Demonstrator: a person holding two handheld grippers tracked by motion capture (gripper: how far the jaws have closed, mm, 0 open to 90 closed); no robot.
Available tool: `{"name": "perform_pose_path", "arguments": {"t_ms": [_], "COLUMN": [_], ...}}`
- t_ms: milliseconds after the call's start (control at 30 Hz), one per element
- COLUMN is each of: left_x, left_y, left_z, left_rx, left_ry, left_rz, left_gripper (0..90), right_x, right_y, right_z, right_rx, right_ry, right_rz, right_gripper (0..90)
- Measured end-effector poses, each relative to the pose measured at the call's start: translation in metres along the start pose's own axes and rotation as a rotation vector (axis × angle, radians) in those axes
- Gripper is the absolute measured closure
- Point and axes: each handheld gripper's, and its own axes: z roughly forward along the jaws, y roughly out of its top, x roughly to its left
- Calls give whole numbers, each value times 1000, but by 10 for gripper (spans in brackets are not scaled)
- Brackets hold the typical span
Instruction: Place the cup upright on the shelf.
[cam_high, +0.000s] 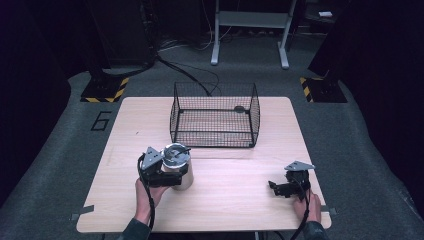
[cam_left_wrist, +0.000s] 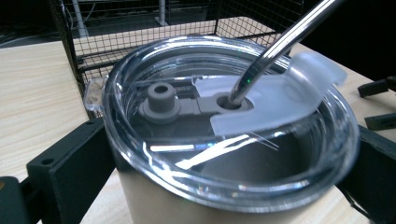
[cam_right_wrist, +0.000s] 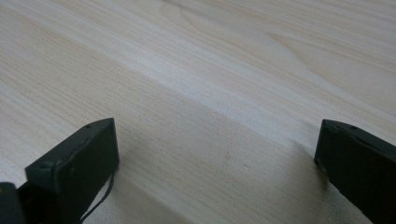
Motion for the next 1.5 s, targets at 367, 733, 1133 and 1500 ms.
{"name": "perform_pose_path", "arguments": {"t_ms": [367, 733, 1133, 1500], "left_x": [-7, -11, -10, -11], "left_y": [2, 2, 5, 15], "left_z": [12, 13, 10, 0], "left_rx": [-8, -17, -11, -27], "left_ry": [58, 91, 66, 37], "left_rz": [-6, 27, 52, 66], "left_gripper": [5, 36, 39, 39], "right_x": [0, 0, 0, 0], "right_y": [0, 0, 0, 0], "right_z": [0, 0, 0, 0], "right_rx": [-1, -1, -1, -1], "right_ry": [2, 0, 0, 1], "right_rz": [-1, -1, 0, -1], "right_gripper": [0, 0, 0, 0]}}
